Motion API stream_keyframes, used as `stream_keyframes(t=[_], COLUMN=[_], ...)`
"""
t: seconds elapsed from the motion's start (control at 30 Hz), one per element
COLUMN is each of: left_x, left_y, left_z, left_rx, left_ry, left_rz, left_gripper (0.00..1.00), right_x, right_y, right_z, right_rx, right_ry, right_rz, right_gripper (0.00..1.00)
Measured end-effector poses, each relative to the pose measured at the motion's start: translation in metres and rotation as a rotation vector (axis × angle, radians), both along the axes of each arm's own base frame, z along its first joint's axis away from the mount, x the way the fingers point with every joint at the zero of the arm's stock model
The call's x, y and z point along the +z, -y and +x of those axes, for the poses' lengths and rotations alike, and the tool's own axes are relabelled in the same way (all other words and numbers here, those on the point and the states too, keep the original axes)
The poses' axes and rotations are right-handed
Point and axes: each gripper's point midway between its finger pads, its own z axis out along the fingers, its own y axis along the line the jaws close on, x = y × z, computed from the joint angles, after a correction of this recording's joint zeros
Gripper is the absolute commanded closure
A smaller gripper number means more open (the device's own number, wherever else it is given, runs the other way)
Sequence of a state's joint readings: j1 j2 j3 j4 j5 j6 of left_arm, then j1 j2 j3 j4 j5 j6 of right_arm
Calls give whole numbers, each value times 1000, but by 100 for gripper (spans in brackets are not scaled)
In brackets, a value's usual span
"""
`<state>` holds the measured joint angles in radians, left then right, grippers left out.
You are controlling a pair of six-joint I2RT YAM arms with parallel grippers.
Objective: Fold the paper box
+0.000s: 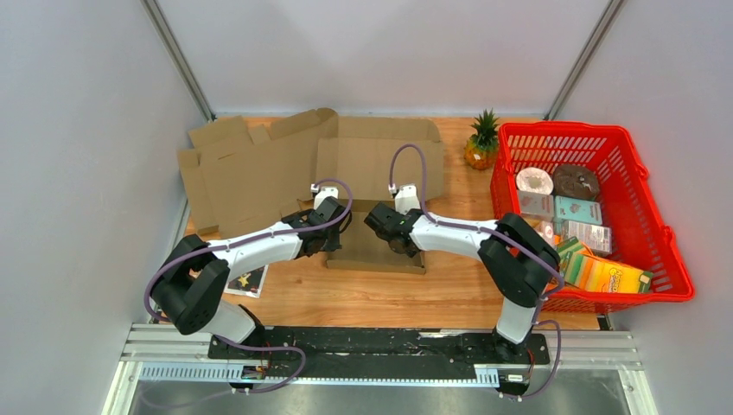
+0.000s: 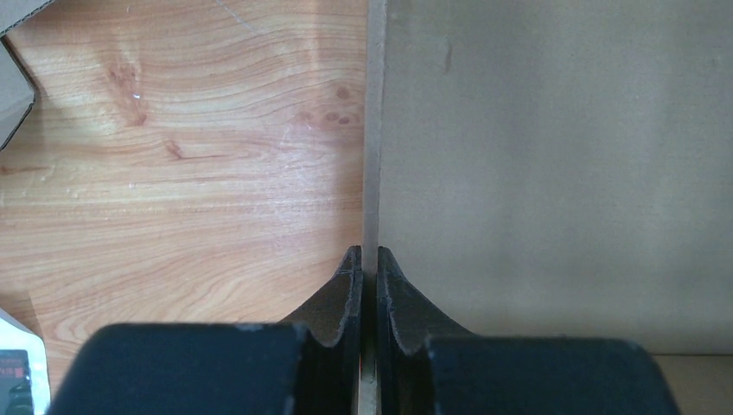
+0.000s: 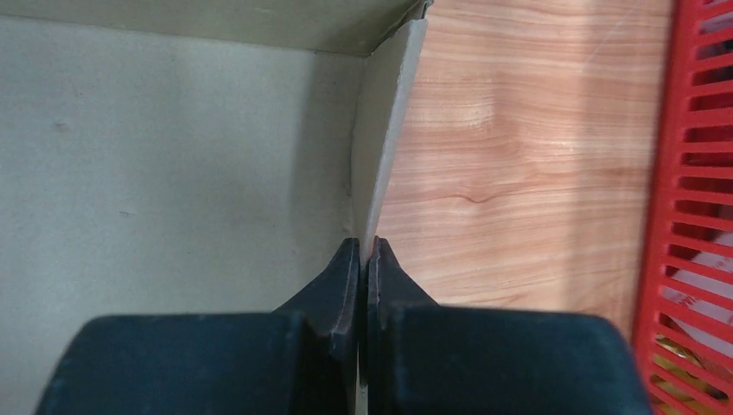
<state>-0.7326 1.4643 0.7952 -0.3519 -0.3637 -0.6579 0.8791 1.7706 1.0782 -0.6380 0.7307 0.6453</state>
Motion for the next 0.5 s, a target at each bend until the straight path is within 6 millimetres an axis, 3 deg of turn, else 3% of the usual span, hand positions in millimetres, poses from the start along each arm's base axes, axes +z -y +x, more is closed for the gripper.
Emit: stream_keyframes(t=[0.23,0.37,0.5], left_x=[0,-1,2], left_y=[0,0,3], left_z=[0,0,-1], left_rx=[4,-4,-25], left_ry=[3,5,28], left_rz=[-2,-5,-36], left_gripper=[99,66,50], right_x=[-3,-3,-18], right_y=[0,0,3], right_z=[0,0,-7], right_rx=[-2,53,110], right_ry=[31,58,-25], right_rz=[-54,39,63], right_gripper=[98,70,55])
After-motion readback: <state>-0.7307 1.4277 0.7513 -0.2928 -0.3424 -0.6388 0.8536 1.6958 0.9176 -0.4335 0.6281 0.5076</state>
